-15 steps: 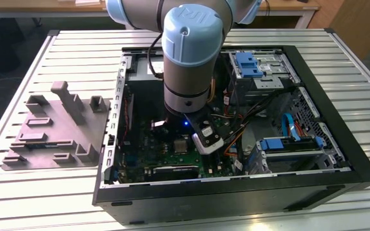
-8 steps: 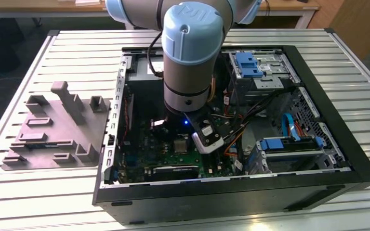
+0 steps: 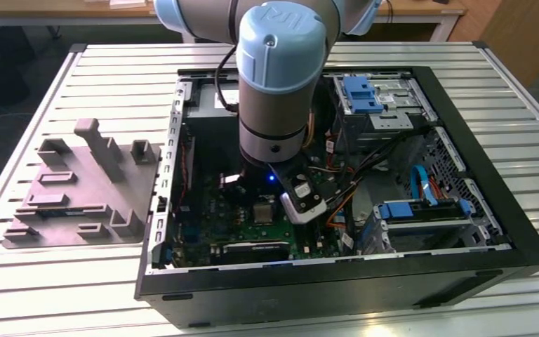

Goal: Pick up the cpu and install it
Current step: 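Place the cpu into insertion slot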

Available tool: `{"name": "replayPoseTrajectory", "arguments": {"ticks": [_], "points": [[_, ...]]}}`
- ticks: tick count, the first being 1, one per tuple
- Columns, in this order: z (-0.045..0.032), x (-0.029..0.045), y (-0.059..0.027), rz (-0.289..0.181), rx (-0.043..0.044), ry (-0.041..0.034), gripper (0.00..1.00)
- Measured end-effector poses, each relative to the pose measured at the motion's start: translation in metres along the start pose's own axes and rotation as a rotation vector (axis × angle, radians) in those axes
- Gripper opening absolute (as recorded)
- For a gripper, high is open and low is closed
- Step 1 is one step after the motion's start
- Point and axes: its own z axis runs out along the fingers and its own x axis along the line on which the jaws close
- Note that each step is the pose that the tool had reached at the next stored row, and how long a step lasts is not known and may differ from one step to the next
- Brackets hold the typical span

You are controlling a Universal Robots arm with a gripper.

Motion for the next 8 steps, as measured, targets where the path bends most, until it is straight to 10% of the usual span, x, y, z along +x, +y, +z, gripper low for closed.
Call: {"name": "replayPoseTrajectory", "arguments": {"ticks": [8], "points": [[-0.0103, 0.0004, 0.0001, 0.0, 0.0001, 0.0001, 0.48]]}}
